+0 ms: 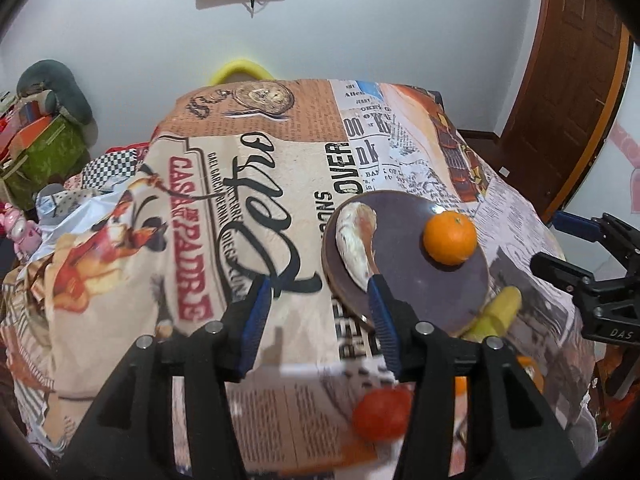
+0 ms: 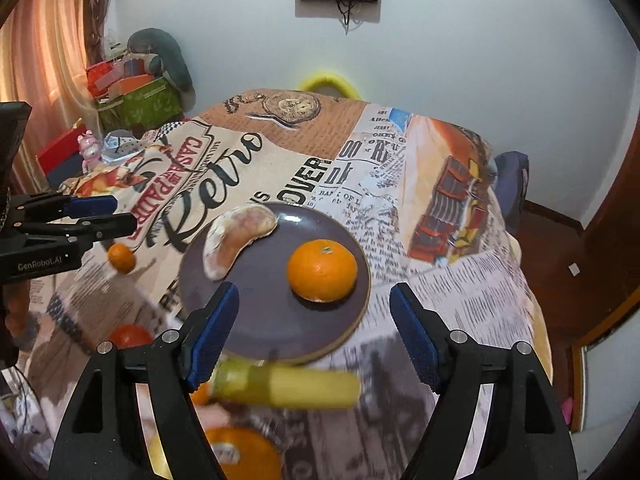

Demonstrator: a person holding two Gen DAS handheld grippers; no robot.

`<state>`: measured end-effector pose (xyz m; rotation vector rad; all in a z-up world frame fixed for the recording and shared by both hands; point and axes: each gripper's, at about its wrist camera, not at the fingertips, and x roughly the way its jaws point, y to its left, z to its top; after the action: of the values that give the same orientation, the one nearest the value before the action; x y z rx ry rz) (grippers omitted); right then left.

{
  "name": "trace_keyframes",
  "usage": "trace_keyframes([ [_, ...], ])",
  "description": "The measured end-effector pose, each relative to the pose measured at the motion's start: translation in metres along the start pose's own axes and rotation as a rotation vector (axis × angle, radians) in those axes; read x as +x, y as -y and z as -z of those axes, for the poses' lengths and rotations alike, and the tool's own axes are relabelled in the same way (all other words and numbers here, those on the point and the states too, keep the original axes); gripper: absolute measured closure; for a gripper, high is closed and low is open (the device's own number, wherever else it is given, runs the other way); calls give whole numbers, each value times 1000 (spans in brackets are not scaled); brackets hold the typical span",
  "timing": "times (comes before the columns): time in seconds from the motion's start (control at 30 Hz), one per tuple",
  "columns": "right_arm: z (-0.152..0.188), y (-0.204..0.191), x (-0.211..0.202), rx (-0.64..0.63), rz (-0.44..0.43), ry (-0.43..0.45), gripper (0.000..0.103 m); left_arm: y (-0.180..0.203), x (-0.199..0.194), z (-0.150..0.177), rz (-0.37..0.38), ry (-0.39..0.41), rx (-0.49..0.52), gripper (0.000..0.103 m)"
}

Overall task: Organize fruits
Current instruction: 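Open both tools and move them back toward the loose fruit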

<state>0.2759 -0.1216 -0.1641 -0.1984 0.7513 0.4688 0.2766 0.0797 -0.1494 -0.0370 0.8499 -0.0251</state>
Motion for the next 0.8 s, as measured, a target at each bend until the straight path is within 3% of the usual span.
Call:
trace_keyframes([
  [0.37,48,-19,-36,60,-25,-23,27,5,-40,43,3,-12,2,51],
  [0.8,92,-17,-18,177,-94,-127,27,13,-39,80,27,-65,-8,39],
])
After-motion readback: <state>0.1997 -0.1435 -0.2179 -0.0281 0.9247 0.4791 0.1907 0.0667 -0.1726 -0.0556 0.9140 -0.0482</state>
